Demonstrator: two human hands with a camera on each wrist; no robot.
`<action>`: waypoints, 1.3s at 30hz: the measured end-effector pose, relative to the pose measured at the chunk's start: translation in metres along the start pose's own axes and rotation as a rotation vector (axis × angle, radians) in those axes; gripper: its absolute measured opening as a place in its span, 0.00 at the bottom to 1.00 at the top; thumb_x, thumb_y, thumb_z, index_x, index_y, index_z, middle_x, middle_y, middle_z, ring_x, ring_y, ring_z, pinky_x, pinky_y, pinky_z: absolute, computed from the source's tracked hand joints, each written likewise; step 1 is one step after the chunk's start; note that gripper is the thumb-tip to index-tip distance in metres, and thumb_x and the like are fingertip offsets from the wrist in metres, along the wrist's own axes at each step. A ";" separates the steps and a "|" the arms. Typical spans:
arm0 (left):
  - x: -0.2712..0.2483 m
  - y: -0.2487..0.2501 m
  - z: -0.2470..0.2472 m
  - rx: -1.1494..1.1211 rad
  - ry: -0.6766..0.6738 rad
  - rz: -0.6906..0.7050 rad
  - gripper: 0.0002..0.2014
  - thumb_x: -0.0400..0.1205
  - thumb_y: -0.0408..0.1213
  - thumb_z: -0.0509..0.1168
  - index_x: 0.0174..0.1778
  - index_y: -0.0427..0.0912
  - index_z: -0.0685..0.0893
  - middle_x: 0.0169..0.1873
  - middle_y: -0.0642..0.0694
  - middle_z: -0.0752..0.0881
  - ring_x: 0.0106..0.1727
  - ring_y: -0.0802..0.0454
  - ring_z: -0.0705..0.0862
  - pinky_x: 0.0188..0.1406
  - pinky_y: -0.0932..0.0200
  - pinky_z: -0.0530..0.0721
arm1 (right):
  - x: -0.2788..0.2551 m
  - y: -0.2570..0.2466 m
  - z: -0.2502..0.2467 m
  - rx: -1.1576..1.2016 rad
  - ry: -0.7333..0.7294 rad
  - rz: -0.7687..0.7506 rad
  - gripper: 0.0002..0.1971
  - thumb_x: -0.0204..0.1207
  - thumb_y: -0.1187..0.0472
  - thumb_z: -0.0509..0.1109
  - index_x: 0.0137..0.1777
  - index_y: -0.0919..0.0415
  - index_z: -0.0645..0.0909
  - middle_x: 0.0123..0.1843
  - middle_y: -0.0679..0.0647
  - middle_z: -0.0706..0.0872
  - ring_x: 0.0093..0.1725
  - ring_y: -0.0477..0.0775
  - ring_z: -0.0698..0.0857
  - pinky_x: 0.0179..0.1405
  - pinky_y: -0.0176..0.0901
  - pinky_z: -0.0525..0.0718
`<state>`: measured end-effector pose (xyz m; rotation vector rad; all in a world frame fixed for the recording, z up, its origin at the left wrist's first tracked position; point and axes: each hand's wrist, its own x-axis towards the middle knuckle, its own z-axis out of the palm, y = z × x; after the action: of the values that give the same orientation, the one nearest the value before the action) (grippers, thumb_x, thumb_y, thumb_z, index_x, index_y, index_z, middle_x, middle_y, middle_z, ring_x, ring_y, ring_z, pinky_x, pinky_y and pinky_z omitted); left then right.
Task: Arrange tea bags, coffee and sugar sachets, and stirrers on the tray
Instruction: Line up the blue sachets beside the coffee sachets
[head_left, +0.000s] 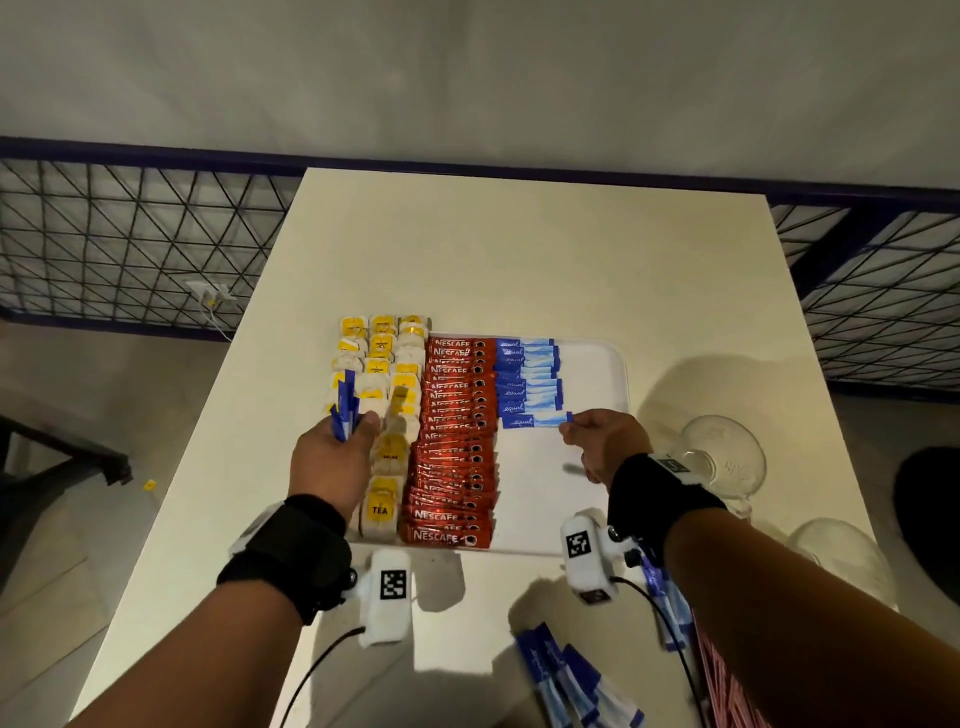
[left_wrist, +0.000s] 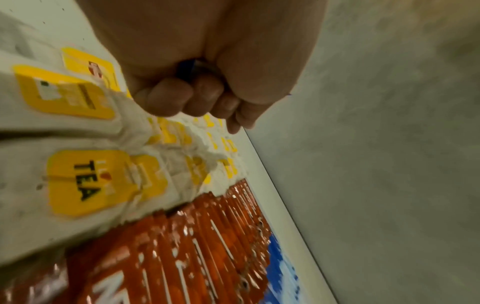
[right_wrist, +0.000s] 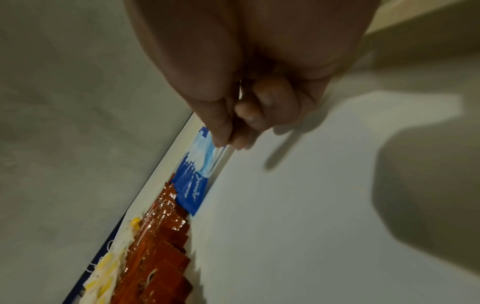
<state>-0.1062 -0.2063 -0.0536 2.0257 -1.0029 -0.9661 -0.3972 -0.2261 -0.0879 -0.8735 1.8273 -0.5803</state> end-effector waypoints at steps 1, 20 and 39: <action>0.002 0.000 -0.003 0.063 0.031 -0.005 0.12 0.82 0.47 0.66 0.41 0.41 0.85 0.33 0.40 0.84 0.38 0.37 0.80 0.45 0.46 0.80 | 0.002 -0.001 0.001 -0.052 0.022 -0.006 0.09 0.73 0.55 0.76 0.34 0.50 0.81 0.35 0.53 0.84 0.27 0.54 0.76 0.33 0.46 0.79; 0.031 -0.031 -0.031 0.361 0.125 -0.194 0.16 0.84 0.45 0.63 0.55 0.34 0.85 0.48 0.33 0.87 0.45 0.35 0.80 0.52 0.47 0.78 | 0.006 -0.012 0.003 -0.282 0.107 0.016 0.09 0.70 0.50 0.77 0.40 0.53 0.84 0.41 0.50 0.87 0.45 0.54 0.83 0.44 0.38 0.75; -0.021 0.017 -0.024 0.175 -0.195 0.156 0.12 0.86 0.53 0.57 0.47 0.50 0.77 0.34 0.48 0.80 0.35 0.46 0.77 0.39 0.52 0.75 | -0.036 -0.046 0.013 -0.337 0.034 -0.288 0.12 0.79 0.42 0.64 0.44 0.49 0.78 0.45 0.44 0.86 0.47 0.50 0.82 0.50 0.41 0.78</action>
<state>-0.1017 -0.1907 -0.0215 1.9843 -1.3716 -1.0369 -0.3622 -0.2268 -0.0394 -1.3758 1.8733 -0.4713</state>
